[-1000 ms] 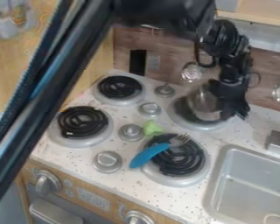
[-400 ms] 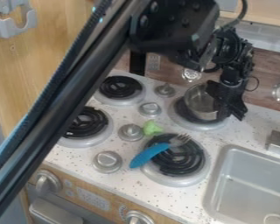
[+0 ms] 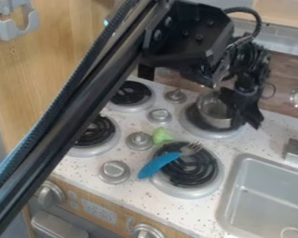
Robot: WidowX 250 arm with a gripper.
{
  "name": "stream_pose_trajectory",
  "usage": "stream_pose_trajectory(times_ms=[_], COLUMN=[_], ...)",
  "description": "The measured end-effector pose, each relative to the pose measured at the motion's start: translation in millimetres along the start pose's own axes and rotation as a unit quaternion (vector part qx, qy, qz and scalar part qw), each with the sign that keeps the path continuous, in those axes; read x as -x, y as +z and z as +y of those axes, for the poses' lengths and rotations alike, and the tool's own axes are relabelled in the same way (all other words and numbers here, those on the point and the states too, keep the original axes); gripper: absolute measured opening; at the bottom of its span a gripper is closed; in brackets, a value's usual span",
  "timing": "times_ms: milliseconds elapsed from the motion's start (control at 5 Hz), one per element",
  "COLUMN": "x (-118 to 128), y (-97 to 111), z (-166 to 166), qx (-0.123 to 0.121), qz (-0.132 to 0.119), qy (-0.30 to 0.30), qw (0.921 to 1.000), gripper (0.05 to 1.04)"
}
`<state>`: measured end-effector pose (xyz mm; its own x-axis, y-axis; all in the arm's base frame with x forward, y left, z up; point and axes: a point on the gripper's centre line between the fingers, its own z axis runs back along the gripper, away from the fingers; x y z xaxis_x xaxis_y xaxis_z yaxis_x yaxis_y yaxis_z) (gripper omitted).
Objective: Mover la olla de plata al lado derecho arriba de la ornilla
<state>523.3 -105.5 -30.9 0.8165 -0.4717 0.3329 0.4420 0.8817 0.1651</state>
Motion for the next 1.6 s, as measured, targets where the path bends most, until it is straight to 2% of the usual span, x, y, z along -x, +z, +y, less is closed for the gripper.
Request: stream_pose_trajectory(times_ms=[200,400,600,800,1000,1200,1400,1600], x=[15,22,35,57,82,111,118,127], y=[13,37,68,85,97,104,117,116], z=[-6,-2,5,6,16,22,34,50], qx=[0.010,0.015,0.013,0.012,0.007,0.018,0.029,0.040], qz=[-0.020,-0.062,-0.090,-0.093,-0.054,0.029,0.080,0.111], qy=[0.022,0.051,0.068,0.072,0.091,0.117,0.153,0.182], qw=[0.9995,0.9967,0.9935,0.9929,0.9944,0.9925,0.9845,0.9762], gripper=[0.538,0.857,1.021,1.005,0.998,0.998,0.998,0.998])
